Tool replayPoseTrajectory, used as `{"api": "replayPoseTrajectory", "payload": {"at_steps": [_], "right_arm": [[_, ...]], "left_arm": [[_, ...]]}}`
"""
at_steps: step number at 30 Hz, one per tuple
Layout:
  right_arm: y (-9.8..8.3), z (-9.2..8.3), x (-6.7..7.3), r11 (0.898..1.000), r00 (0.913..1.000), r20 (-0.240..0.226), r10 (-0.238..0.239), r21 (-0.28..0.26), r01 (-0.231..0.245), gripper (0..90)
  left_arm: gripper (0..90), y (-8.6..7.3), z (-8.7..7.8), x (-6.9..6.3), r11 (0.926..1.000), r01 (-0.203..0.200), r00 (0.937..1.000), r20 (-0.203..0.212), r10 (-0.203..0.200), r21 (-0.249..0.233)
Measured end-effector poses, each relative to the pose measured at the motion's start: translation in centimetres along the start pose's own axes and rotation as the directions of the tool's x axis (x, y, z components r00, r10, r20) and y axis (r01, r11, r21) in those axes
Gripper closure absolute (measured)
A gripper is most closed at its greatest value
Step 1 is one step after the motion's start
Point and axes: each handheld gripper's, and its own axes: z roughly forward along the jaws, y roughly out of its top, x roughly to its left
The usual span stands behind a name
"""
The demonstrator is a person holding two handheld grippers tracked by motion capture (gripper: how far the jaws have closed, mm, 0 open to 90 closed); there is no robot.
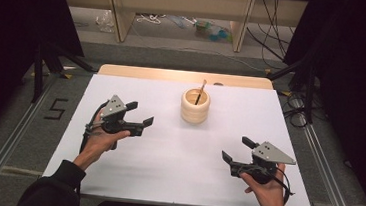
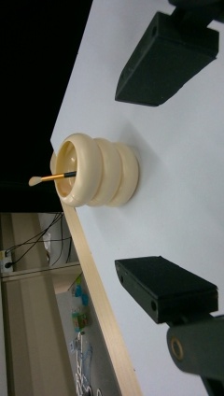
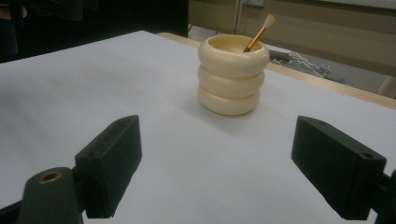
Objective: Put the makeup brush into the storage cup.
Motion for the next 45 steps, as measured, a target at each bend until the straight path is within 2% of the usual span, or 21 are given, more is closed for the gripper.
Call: {"api": "replayPoseTrajectory", "payload": {"at_steps": [3,6,7,8,9,16,19,20,21,24,25,26,27,28,29,31,35,37,39,44,45], "right_arm": [[0.0,0.1,0.0,1.000,1.0000,-0.003,0.001,-0.015,-0.001,17.0],[0.0,0.0,0.0,1.000,1.0000,-0.004,0.001,-0.006,-0.001,17.0],[0.0,0.1,0.0,1.000,1.0000,-0.008,0.005,-0.015,-0.005,17.0],[0.0,0.0,0.2,1.000,0.9995,-0.016,0.027,-0.002,-0.027,16.9],[0.0,0.1,0.0,1.000,1.0000,-0.003,0.000,-0.013,0.000,17.0],[0.0,0.0,0.0,1.000,1.0000,-0.005,0.005,-0.010,-0.005,16.4],[0.0,0.1,0.2,0.999,0.9990,-0.023,0.038,-0.007,-0.039,16.1],[0.0,0.2,0.0,0.999,0.9998,-0.013,0.018,-0.028,-0.018,16.0],[0.0,0.2,0.0,1.000,0.9998,-0.011,0.016,-0.027,-0.016,16.0],[0.0,0.1,0.2,0.999,0.9988,-0.026,0.042,-0.014,-0.043,15.8],[0.0,0.1,0.2,0.999,0.9988,-0.026,0.040,-0.015,-0.041,15.8],[0.0,0.2,0.1,0.999,0.9997,-0.015,0.018,-0.026,-0.018,15.7],[0.0,0.0,0.0,1.000,0.9998,-0.012,0.018,-0.011,-0.018,15.7],[0.0,0.0,0.2,0.999,0.9984,-0.034,0.045,-0.009,-0.046,15.6],[0.0,0.1,0.2,0.999,0.9984,-0.031,0.047,-0.018,-0.047,15.6],[0.0,0.0,0.2,0.999,0.9986,-0.031,0.043,-0.004,-0.043,15.6],[0.0,0.1,0.1,0.999,0.9990,-0.028,0.034,-0.012,-0.034,15.6],[0.0,0.1,0.3,0.999,0.9985,-0.030,0.045,-0.008,-0.045,15.7],[0.0,0.2,0.1,0.999,0.9994,-0.022,0.025,-0.030,-0.026,15.7],[0.0,0.0,0.2,0.999,0.9993,-0.021,0.031,-0.009,-0.031,15.7],[0.0,0.1,0.2,0.999,0.9990,-0.027,0.035,-0.025,-0.036,15.6]], "left_arm": [[16.0,-0.4,-0.3,-0.1,1.0000,-0.005,1.0000,0.002,0.005,-0.001],[16.0,-0.8,-0.5,-0.3,1.0000,-0.007,1.0000,-0.001,0.007,-0.002],[16.0,-0.9,-0.5,-0.4,1.0000,-0.007,1.0000,-0.001,0.007,0.003],[16.0,-1.0,-0.6,-0.5,0.9999,-0.012,0.9999,-0.001,0.012,0.003],[16.0,-1.1,-0.7,-0.6,1.0000,-0.009,1.0000,0.000,0.009,0.001],[16.1,-1.4,-1.4,-1.0,0.9997,-0.023,0.9997,-0.002,0.023,-0.001],[16.1,-1.6,-1.7,-1.2,0.9997,-0.022,0.9998,0.002,0.022,-0.004],[16.0,-1.6,-1.8,-1.2,0.9998,-0.022,0.9998,0.000,0.022,-0.005],[16.0,-1.7,-1.9,-1.2,0.9997,-0.026,0.9997,0.001,0.026,-0.007],[16.0,-1.9,-2.2,-1.2,0.9997,-0.023,0.9997,-0.001,0.023,-0.007],[16.0,-1.9,-2.3,-1.2,0.9996,-0.026,0.9997,-0.002,0.026,-0.005],[16.0,-2.1,-2.4,-1.1,0.9996,-0.027,0.9996,-0.001,0.027,-0.002],[16.0,-2.2,-2.5,-1.2,0.9998,-0.019,0.9998,-0.003,0.019,-0.002],[16.0,-2.3,-2.5,-1.1,0.9997,-0.024,0.9997,-0.003,0.024,0.004],[16.0,-2.4,-2.6,-1.1,0.9998,-0.020,0.9998,-0.002,0.020,0.006],[16.0,-2.6,-2.7,-1.2,0.9997,-0.025,0.9997,0.001,0.025,0.008],[16.0,-2.7,-3.1,-1.3,0.9997,-0.025,0.9997,0.003,0.025,0.002],[16.0,-2.7,-3.3,-1.4,0.9998,-0.021,0.9998,0.000,0.021,-0.004],[16.0,-2.7,-3.6,-1.3,0.9993,-0.036,0.9994,-0.003,0.036,-0.007],[16.0,-2.9,-4.1,-1.5,0.9996,-0.023,0.9997,-0.003,0.023,-0.015],[16.0,-2.9,-4.3,-1.6,0.9995,-0.030,0.9996,-0.002,0.030,-0.014]]}}
